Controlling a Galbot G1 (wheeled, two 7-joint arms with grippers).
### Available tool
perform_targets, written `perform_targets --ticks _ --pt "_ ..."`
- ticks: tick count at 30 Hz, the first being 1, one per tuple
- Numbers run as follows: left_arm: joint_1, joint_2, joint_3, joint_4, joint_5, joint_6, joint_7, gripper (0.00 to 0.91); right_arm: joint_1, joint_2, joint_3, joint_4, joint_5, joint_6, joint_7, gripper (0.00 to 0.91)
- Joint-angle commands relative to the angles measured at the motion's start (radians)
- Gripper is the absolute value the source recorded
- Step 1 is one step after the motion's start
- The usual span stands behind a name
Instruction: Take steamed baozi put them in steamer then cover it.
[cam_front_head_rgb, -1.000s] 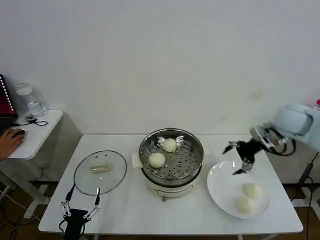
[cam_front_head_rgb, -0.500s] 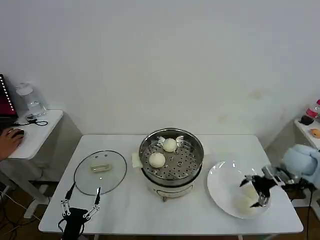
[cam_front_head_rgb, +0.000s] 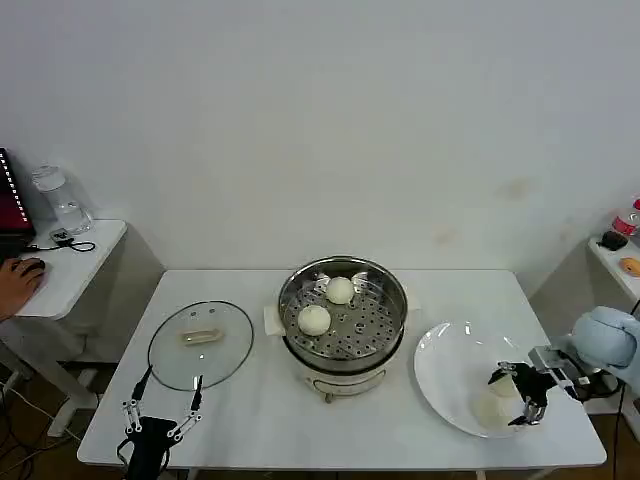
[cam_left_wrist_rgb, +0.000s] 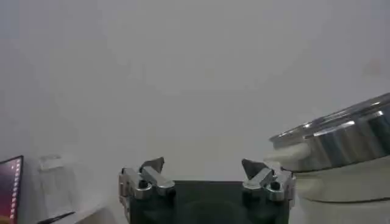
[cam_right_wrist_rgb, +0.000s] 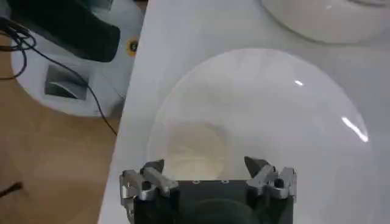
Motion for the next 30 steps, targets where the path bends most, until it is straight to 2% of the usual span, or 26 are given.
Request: perform_targets --ticks 1,11,16,21,25,30 --pt "0.001 -0.002 0.003 -0.001 0.001 0.000 0.000 0.907 -0.046 0.014 0.035 -0.019 -0.015 -0.004 0.003 0.907" --pt "-0.009 -0.011 0.006 -0.004 0.005 0.005 -0.002 0.907 -0.044 0.044 0.010 -0.034 -0.003 -0.012 0.005 0.877" --pt "-0.008 -0.009 0.004 -0.001 0.004 0.004 -0.003 0.907 -0.034 0.055 0.000 -0.039 -0.003 -0.014 0.003 0.695" --pt "-0.011 -0.011 0.003 0.002 0.003 0.004 -0.004 0.907 -0.012 0.063 -0.018 -0.041 0.001 -0.016 0.000 0.574" --pt "-0.016 -0.013 0.005 0.004 0.004 0.004 -0.003 0.907 0.021 0.058 -0.039 -0.040 0.008 -0.013 -0.002 0.564" --pt "-0.019 -0.009 0.005 0.007 0.002 0.004 -0.004 0.907 0.102 0.038 -0.030 -0.018 0.064 -0.009 -0.009 0.564"
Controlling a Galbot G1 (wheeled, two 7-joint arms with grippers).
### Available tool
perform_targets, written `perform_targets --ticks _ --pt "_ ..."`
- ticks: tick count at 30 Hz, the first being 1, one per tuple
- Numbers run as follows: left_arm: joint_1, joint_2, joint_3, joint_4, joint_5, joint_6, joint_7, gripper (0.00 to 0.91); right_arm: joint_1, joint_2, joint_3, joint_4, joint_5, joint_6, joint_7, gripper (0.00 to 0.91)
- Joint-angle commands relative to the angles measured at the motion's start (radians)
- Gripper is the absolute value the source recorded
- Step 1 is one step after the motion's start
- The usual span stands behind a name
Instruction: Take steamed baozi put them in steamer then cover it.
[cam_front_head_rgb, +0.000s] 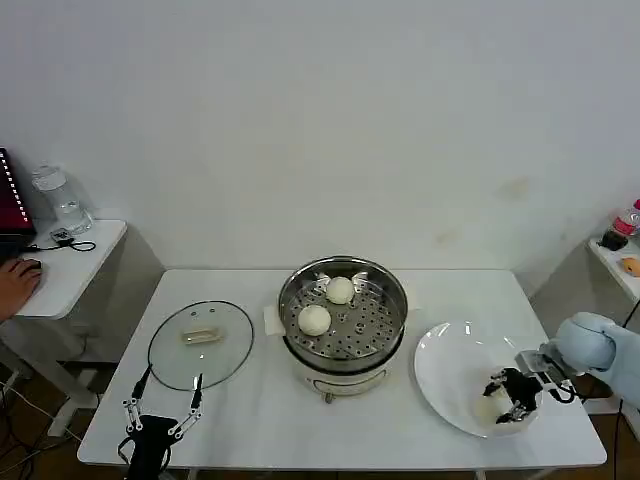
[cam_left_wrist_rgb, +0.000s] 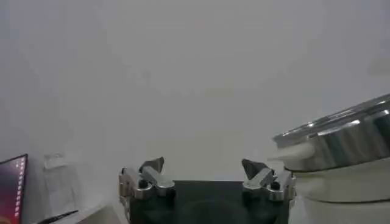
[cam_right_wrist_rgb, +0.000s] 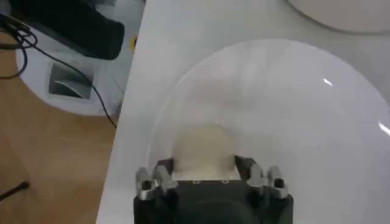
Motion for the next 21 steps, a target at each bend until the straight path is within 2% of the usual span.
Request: perform_targets --ticks 1,6,10,12,15,21 --pt "-0.001 0.007 -0.001 0.006 -0.002 0.000 0.000 0.907 0.123 -0.015 -0.013 0.019 0.064 0.007 -0.008 0.564" --pt "-0.003 0.007 0.001 0.015 -0.001 0.000 0.000 0.907 0.355 -0.015 -0.088 0.007 0.146 0.053 -0.021 0.564" --pt "-0.002 0.001 0.007 0.016 0.001 -0.002 0.000 0.907 0.667 0.035 -0.278 -0.008 0.195 0.109 -0.019 0.564" --pt "-0.002 0.000 0.007 0.018 0.001 -0.003 -0.002 0.907 0.750 0.060 -0.324 -0.010 0.211 0.126 -0.020 0.564" --pt "-0.006 -0.002 0.008 0.021 0.000 -0.003 -0.005 0.907 0.827 0.113 -0.347 -0.016 0.250 0.147 -0.014 0.564" --pt "-0.008 -0.001 0.007 0.019 -0.001 -0.003 -0.008 0.907 0.897 0.294 -0.342 0.003 0.233 0.216 0.014 0.564"
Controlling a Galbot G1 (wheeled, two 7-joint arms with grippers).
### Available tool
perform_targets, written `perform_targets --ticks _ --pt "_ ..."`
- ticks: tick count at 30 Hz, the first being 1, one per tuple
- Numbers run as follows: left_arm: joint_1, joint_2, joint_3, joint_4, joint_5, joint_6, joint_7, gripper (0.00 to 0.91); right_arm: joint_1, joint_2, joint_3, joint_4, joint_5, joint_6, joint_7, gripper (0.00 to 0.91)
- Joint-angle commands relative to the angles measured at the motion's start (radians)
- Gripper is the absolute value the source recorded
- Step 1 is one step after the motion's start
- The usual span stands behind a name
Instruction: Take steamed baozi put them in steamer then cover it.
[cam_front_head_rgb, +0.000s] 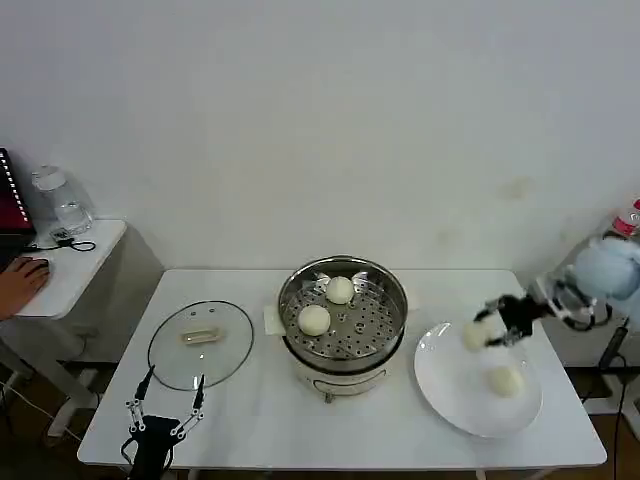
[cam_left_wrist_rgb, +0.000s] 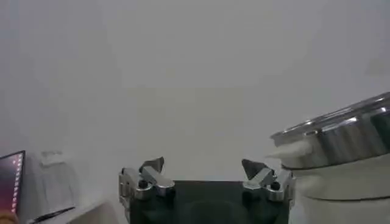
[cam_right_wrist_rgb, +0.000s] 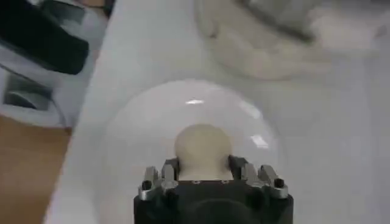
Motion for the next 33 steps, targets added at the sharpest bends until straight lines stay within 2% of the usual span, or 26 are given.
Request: perform_targets --ticks 1,8,13,20,26,33 --pt "0.002 0.005 -0.002 -0.004 -0.002 0.000 -0.003 0.907 0.315 0.252 -0.114 0.028 0.030 0.117 0.031 0.564" --pt "0.007 0.006 -0.005 -0.021 -0.004 0.000 -0.003 0.907 0.257 0.426 -0.117 0.142 -0.134 0.163 0.083 0.564" --pt "0.017 0.005 -0.012 -0.026 -0.006 -0.002 -0.004 0.907 0.193 0.479 -0.122 0.201 -0.292 0.206 0.102 0.564" --pt "0.023 0.005 -0.018 -0.024 -0.008 -0.003 -0.006 0.907 0.103 0.509 -0.136 0.226 -0.485 0.260 0.115 0.564" --pt "0.018 0.001 -0.022 -0.020 -0.006 -0.001 -0.007 0.907 0.064 0.498 -0.133 0.228 -0.554 0.283 0.114 0.564" --pt "0.016 -0.008 -0.023 -0.022 -0.002 0.001 -0.006 0.907 0.018 0.498 -0.123 0.236 -0.590 0.294 0.115 0.564"
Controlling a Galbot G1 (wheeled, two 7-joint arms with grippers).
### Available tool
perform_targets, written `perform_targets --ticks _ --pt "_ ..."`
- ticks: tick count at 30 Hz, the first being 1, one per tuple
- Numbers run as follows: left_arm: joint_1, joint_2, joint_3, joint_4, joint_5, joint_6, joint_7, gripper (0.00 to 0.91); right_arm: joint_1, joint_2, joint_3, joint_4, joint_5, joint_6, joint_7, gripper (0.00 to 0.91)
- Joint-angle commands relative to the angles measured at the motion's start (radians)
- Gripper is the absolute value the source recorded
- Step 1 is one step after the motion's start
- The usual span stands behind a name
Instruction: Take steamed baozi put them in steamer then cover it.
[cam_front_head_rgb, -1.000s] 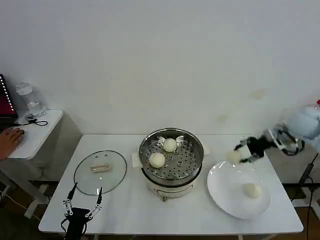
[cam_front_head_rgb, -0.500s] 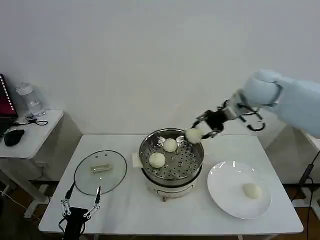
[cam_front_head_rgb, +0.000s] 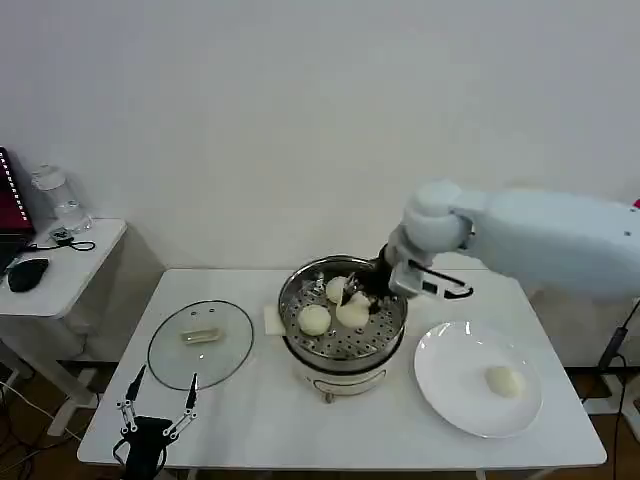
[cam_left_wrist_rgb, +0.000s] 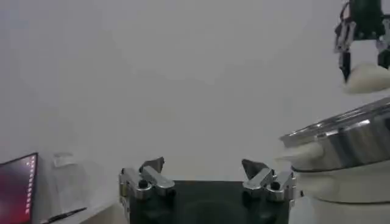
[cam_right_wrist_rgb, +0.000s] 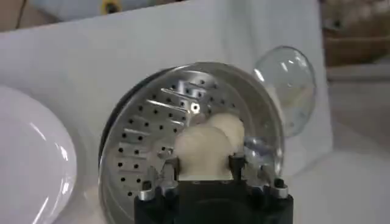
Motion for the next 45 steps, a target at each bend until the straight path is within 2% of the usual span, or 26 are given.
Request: perform_targets --ticks 1,7,18,19,20,22,28,34,36,39,40,41,44,45 --pt "0.002 -0.003 -0.002 -0.001 0.002 0.002 0.000 0.907 -0.062 0.033 -0.001 0.036 -0.134 0.037 0.006 0.564" --pt "0.006 -0.005 -0.005 0.006 0.001 -0.001 0.000 0.907 -0.069 0.003 -0.012 0.048 -0.162 0.040 -0.003 0.564" --pt "0.004 -0.010 -0.003 0.007 0.005 -0.001 0.000 0.907 -0.095 0.015 -0.003 0.023 -0.171 0.037 -0.005 0.564" --pt "0.005 -0.010 -0.003 0.009 0.004 -0.001 -0.001 0.907 -0.096 0.016 -0.002 0.020 -0.171 0.037 -0.005 0.595" --pt "0.005 -0.009 -0.004 0.011 0.004 -0.002 -0.001 0.907 -0.097 0.016 -0.001 0.018 -0.177 0.037 -0.009 0.736" --pt "0.006 -0.009 -0.004 0.012 0.004 -0.003 -0.001 0.907 -0.096 0.016 0.000 0.018 -0.181 0.037 -0.010 0.907" --pt "0.001 -0.010 -0.003 0.016 0.004 -0.003 -0.002 0.907 -0.080 0.016 0.017 0.008 -0.173 0.037 -0.007 0.907" --pt "-0.006 -0.011 0.005 0.016 0.008 -0.002 -0.001 0.907 -0.037 0.010 0.051 -0.012 -0.119 0.036 -0.006 0.907" --pt "-0.008 -0.011 0.008 0.015 0.010 -0.001 0.000 0.907 -0.014 0.000 0.075 -0.031 -0.072 0.028 -0.011 0.907" --pt "-0.009 -0.010 0.012 0.013 0.010 -0.001 0.001 0.907 0.062 -0.029 0.069 -0.103 0.115 -0.042 -0.029 0.907" --pt "-0.009 -0.010 0.013 0.013 0.010 -0.002 0.001 0.907 0.074 -0.040 0.041 -0.112 0.177 -0.064 -0.030 0.907" --pt "-0.010 -0.009 0.015 0.013 0.010 -0.002 0.002 0.907 0.127 -0.057 -0.019 -0.131 0.273 -0.128 -0.042 0.907" --pt "-0.016 -0.007 0.016 0.014 0.003 -0.002 0.002 0.907 0.194 -0.095 -0.144 -0.186 0.492 -0.228 -0.062 0.907" --pt "-0.019 -0.006 0.016 0.013 0.000 -0.001 0.003 0.907 0.200 -0.104 -0.161 -0.196 0.521 -0.248 -0.068 0.907"
